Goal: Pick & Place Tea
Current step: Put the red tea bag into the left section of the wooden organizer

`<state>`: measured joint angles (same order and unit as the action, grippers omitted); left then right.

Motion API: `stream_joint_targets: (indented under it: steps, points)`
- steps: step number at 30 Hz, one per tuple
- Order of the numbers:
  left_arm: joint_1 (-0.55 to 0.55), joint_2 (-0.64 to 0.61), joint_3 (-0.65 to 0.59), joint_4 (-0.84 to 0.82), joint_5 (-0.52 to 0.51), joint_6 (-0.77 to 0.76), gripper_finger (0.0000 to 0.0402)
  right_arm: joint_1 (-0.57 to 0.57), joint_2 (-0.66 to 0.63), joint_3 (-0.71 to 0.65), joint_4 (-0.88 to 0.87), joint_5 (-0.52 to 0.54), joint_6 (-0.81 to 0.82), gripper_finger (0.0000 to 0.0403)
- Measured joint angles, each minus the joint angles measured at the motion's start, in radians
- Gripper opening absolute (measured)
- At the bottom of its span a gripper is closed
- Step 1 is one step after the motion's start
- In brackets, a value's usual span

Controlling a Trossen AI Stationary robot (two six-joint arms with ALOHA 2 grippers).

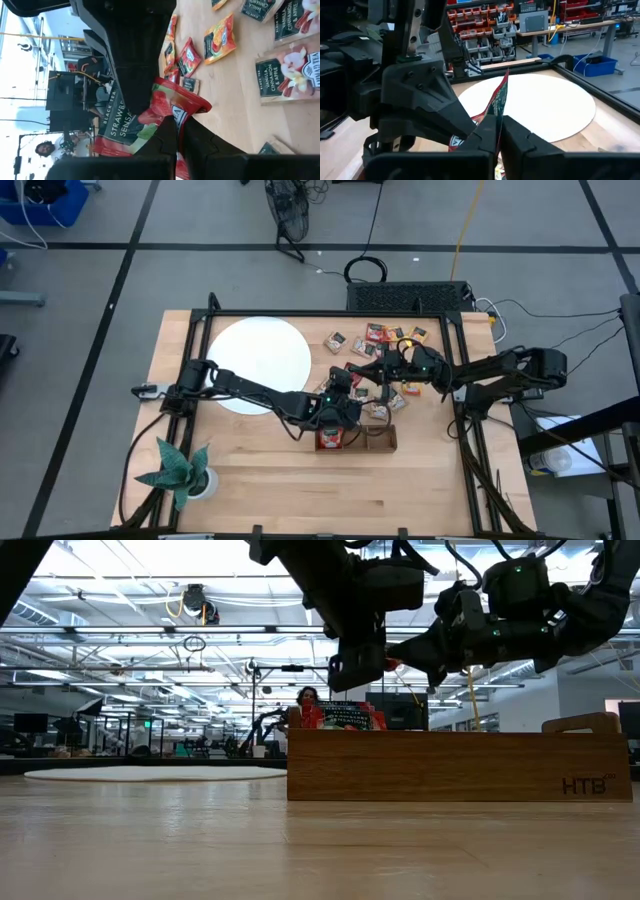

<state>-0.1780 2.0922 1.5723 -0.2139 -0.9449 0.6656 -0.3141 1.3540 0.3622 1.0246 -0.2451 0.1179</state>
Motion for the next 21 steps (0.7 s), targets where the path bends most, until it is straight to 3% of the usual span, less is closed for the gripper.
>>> stream_joint_targets:
  steps: [5, 11, 15, 21]
  points:
    - [-0.001, -0.006, 0.0, 0.0, 0.045, -0.197, 0.0034, 0.0, -0.005, 0.0, -0.011, -0.001, -0.038, 0.0001]
    - [0.014, -0.164, -0.036, -0.062, 0.392, -0.462, 0.0086, 0.0, -0.044, 0.002, 0.008, 0.009, -0.064, 0.0]
    - [0.021, -0.279, -0.183, 0.024, 0.424, -0.499, 0.0081, 0.028, -0.078, -0.001, 0.001, -0.003, -0.07, 0.0]
    - [0.048, -0.494, -0.512, 0.399, 0.426, -0.522, 0.0059, 0.212, -0.092, 0.01, -0.036, 0.022, -0.071, 0.0]
